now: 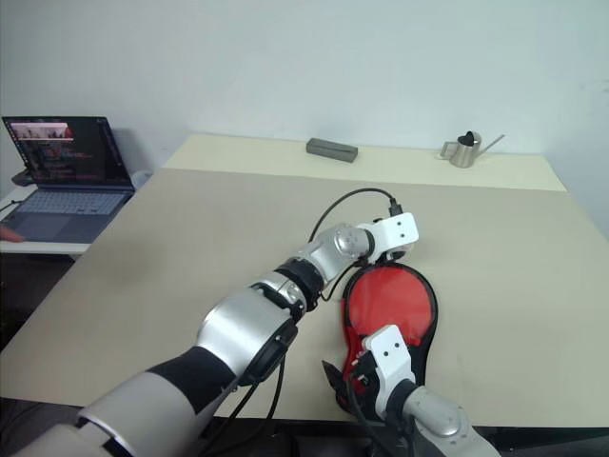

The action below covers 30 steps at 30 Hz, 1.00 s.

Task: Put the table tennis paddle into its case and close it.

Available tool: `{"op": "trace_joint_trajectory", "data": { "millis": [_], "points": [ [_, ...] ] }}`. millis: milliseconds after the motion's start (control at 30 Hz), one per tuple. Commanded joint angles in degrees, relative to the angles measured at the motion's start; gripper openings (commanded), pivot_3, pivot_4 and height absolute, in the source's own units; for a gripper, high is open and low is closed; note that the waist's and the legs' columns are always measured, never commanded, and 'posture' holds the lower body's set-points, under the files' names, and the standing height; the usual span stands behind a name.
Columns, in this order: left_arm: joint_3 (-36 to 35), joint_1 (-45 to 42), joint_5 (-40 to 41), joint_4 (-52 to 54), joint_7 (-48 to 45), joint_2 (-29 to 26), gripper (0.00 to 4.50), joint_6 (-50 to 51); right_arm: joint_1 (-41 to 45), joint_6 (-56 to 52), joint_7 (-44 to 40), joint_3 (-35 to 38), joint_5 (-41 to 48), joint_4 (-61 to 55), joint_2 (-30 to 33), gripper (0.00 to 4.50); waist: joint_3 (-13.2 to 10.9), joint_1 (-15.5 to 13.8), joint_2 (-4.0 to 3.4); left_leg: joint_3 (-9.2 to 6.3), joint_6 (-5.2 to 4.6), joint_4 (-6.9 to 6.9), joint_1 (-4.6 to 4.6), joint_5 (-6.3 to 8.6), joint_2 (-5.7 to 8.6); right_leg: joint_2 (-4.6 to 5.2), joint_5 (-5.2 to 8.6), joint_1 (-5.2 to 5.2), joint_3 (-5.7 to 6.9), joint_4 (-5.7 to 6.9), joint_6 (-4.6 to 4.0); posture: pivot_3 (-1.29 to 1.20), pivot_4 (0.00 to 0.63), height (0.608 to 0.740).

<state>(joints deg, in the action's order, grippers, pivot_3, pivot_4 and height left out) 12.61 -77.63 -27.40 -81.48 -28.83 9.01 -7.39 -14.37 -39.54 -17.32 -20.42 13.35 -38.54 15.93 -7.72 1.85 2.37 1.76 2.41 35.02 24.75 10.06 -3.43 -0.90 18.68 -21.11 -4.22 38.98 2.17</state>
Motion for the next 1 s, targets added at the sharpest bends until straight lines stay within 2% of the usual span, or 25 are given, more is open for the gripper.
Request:
{"op": "trace_joint_trajectory", "data": {
  "millis": [33, 167, 233, 333, 433, 500, 600, 700, 833, 1000],
  "points": [
    [-3.8, -3.5, 5.0, 3.1, -6.1, 1.8, 3.18, -3.6, -0.3, -6.5, -1.7, -0.6, 0.8, 9.8, 1.9, 4.5, 0.0, 0.1, -0.01, 0.0, 0.0, 0.0, 0.0, 0.0, 0.0, 0.0, 0.0, 0.0, 0.0, 0.0, 0.0, 0.0, 0.15, 0.74],
    [-8.6, -5.4, 11.1, 4.5, -14.3, -1.9, 3.18, -5.4, 3.2, -6.4, -3.4, 0.5, 1.8, 12.2, 2.3, 4.5, 0.0, 0.1, -0.02, 0.01, -0.01, 0.0, -0.04, -0.01, -0.01, -0.02, 0.0, 0.02, -0.01, 0.01, 0.0, 0.0, 0.15, 0.74],
    [-11.1, -5.5, 14.9, 6.0, -21.2, -4.9, 3.18, -5.8, 4.9, -6.2, -4.6, 1.2, 2.4, 13.2, 2.7, 4.5, 0.0, 0.4, -0.07, 0.02, -0.01, 0.0, -0.04, 0.0, -0.01, -0.02, 0.0, 0.03, -0.03, 0.01, 0.0, 0.0, 0.15, 0.74],
    [-14.4, -4.2, 20.6, 9.9, -31.7, -11.0, 3.18, -5.1, 6.6, -5.9, -6.5, 3.0, 4.0, 13.8, 3.8, 4.5, 0.1, 1.1, -0.13, 0.02, -0.01, -0.01, -0.07, -0.01, -0.03, -0.04, -0.01, 0.04, -0.04, 0.05, -0.01, 0.0, 0.15, 0.74],
    [-15.2, -0.8, 23.2, 14.8, -37.0, -18.0, 3.18, -3.6, 7.6, -6.0, -8.3, 5.5, 6.1, 12.9, 5.1, 4.5, 0.1, 1.4, -0.19, -0.01, -0.01, 0.0, -0.11, -0.01, -0.06, -0.05, -0.01, 0.07, -0.02, 0.09, -0.01, 0.0, 0.15, 0.74],
    [-15.2, 2.9, 24.8, 20.1, -40.1, -22.5, 3.18, -0.7, 8.3, -7.3, -9.6, 8.6, 9.6, 11.3, 5.6, 4.5, 0.1, 1.3, -0.25, 0.01, -0.01, 0.0, -0.11, -0.01, -0.07, -0.04, -0.01, 0.09, -0.03, 0.08, -0.01, 0.0, 0.15, 0.74],
    [-14.9, 11.6, 28.4, 35.2, -44.6, -28.3, 3.18, 6.9, 9.6, -9.6, -12.1, 13.4, 14.9, 7.8, 7.8, 4.5, 0.1, 0.9, -0.3, -0.01, -0.01, 0.01, -0.07, -0.01, -0.08, 0.0, -0.15, 0.09, 0.0, 0.06, -0.25, 0.0, 0.15, 0.74],
    [-14.7, 19.9, 32.0, 49.9, -45.5, -32.0, 3.18, 16.3, 11.1, -12.8, -13.8, 18.1, 21.3, 5.2, 9.6, 4.5, 0.0, -0.3, -0.3, -0.08, -0.01, 0.04, 0.06, -0.01, -0.21, 0.18, -0.16, 0.03, 0.06, 0.04, -0.27, 0.0, 0.15, 0.74],
    [-15.5, 29.4, 36.2, 65.1, -43.3, -35.8, 3.18, 26.9, 14.2, -19.8, -15.4, 26.9, 35.5, 0.0, 12.7, 4.5, -0.1, -0.8, -0.34, -0.09, -0.02, 0.12, 0.13, -0.01, -0.1, 0.38, -0.15, 0.06, 0.08, 0.02, -0.26, 0.0, 0.15, 0.74],
    [-14.4, 32.8, 41.9, 73.7, -42.5, -35.9, 3.18, 34.7, 17.7, -22.8, -15.5, 35.1, 44.3, 0.4, 18.6, 4.5, -0.2, -0.7, -0.36, -0.15, -0.02, 0.11, 0.12, -0.01, -0.1, 0.18, -0.15, 0.05, 0.12, 0.03, -0.25, 0.0, 0.15, 0.74]
  ]
}}
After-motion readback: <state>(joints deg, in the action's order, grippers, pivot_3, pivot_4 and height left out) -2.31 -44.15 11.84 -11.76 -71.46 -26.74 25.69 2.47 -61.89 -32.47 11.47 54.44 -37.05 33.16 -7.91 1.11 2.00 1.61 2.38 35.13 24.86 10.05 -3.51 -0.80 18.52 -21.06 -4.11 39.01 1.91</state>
